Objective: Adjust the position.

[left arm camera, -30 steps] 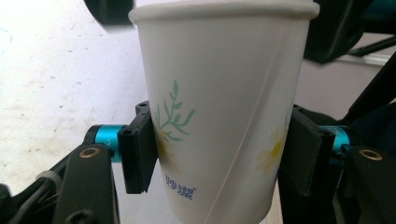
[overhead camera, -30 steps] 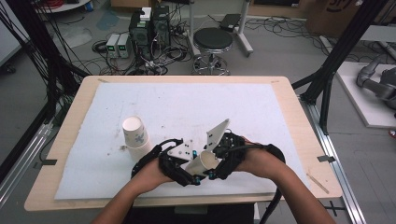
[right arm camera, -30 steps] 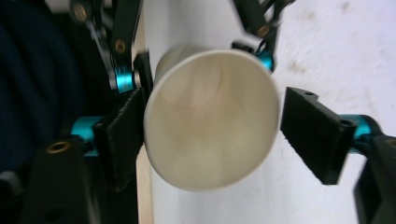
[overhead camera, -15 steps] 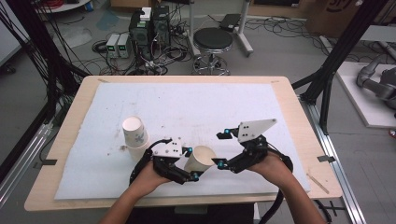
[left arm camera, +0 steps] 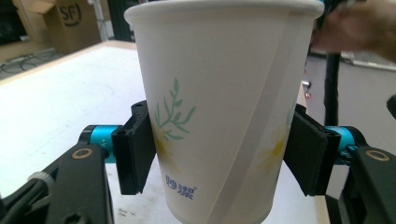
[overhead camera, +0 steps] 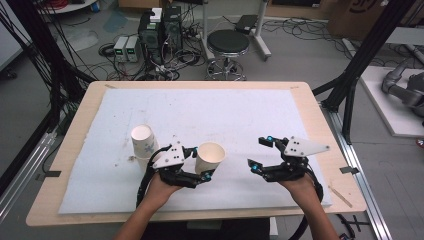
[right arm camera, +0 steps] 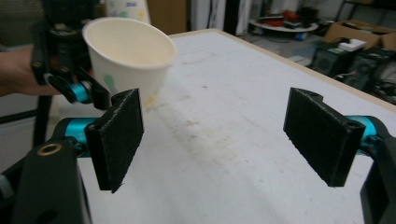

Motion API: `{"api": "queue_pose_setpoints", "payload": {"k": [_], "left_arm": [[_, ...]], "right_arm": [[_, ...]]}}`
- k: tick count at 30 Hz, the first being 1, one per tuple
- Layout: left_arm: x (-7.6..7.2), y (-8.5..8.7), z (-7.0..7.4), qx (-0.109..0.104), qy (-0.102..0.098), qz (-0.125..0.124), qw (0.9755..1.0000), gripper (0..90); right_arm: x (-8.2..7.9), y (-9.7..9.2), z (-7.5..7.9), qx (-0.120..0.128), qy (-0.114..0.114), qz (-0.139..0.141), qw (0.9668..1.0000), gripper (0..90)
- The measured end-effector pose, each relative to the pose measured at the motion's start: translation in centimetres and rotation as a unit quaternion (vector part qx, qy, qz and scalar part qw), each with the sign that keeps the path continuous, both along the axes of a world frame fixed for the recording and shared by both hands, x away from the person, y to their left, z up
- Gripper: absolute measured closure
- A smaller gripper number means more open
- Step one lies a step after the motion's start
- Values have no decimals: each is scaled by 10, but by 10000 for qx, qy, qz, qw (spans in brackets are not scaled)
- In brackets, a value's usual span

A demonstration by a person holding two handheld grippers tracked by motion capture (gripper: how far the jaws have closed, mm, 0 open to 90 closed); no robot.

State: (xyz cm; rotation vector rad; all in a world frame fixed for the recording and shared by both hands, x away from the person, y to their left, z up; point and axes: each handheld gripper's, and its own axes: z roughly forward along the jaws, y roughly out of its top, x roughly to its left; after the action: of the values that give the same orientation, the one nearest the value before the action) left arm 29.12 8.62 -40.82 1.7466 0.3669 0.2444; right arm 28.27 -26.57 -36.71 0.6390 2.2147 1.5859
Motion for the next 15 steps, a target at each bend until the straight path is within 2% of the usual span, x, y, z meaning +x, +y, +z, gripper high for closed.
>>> {"api": "queue_pose_setpoints", "payload": {"k": [5,8,11,15], "left_arm": [[4,5,1,-336,-88,159,9993,323],[5,7,2,-351,-198,274,9988,321],[5,8,3,-524,-245,313,9978,321],[6,7,4,-630,-327,343,9969,317]], "right_arm": [[0,-13,-16,-57,-21,-435,9990,208],[1,-19,-23,-100,-1,-609,9981,208],[1,-24,-27,-119,20,-732,9972,208],[0,-27,-28,-132,2,-804,9967,208]]}}
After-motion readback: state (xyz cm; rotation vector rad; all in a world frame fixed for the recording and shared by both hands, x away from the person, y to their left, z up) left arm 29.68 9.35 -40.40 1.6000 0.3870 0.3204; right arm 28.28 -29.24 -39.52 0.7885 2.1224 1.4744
